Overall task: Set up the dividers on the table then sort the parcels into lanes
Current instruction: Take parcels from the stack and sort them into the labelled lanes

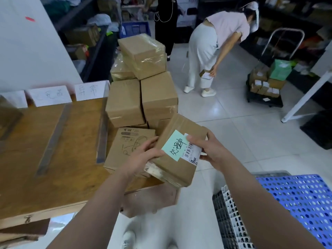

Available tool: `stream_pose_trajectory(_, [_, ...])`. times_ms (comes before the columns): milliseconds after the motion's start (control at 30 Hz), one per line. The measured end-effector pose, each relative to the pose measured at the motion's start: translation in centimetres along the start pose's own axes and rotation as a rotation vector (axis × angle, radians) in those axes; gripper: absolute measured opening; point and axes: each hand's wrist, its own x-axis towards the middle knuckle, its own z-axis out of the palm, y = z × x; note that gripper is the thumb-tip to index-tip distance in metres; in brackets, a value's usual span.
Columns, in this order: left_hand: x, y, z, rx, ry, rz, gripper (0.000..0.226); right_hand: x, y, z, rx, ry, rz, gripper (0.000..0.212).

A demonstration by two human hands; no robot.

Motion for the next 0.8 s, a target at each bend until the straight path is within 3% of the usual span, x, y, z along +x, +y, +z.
stream_pose_trajectory(67, [-0.8, 0.2, -1.5, -0.035, 0.005, 0.010, 0.073, -0.4, -1.6, 0.9, -0.025, -0.061, -0.004, 0.065])
stream_pose_trajectory(200, [-2.9, 0.6, -5.3, -0.023, -0.006, -0.004, 0.087, -1.2, -3.7, 3.4, -0.067, -0.182, 0.018, 0.068])
stream_pose_trajectory(300, [-4.7, 0.9, -8.2, -0.028, 0.018, 0.019, 0.081, -1.5, -4.7, 6.5, -0.082, -0.227, 0.014, 0.061])
stream_pose_trajectory(600, [-12.1, 0.0, -19.2, -0.117, 0.345, 0.096, 0.067, -1.9, -6.8, 21.1, -0.067, -0.224, -0.078, 0.080])
stream_pose_trajectory(733, [-15.7, -1.3, -24.8, -0.151, 0.545, 0.115, 0.087, -2.9, -7.1, 29.3, -0.040, -0.214, -0.121, 0.050])
stream_pose_trajectory(800, [-17.5, -2.0, -27.7, -0.165, 0.610, 0.125, 0.081, -3.7, -7.3, 33.6, -0.026, -0.214, -0.125, 0.044])
